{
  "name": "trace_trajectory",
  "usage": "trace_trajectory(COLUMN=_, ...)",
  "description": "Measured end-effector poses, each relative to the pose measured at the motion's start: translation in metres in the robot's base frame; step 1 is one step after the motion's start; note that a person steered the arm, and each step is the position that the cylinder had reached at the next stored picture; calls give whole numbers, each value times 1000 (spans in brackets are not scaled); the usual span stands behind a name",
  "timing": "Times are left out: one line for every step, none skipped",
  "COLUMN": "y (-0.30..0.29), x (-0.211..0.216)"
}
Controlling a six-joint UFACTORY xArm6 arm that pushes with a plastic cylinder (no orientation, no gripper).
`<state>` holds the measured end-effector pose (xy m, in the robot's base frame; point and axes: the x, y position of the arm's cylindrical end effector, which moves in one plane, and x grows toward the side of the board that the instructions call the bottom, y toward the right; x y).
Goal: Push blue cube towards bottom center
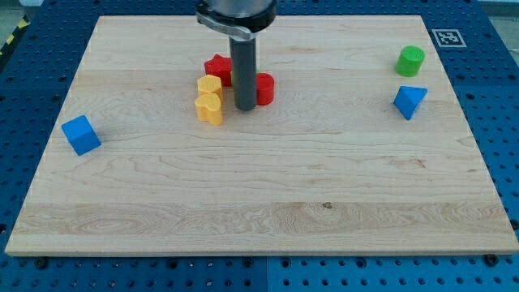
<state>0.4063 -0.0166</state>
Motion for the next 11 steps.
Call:
trace_trajectory(y=17, x=0)
trace_trajectory(y=21, x=3)
trace_trajectory(y=24, x=36)
trace_trajectory(y=21, x=80)
trace_trajectory(y=-16, x=119)
trace_trajectory(y=-88, x=152)
trace_trajectory(y=-173, x=166)
trace_trajectory(y=-268, x=162)
trace_trajectory(y=-288, x=154)
trace_trajectory(y=-288, x=139)
trace_trajectory(y=-288, x=99)
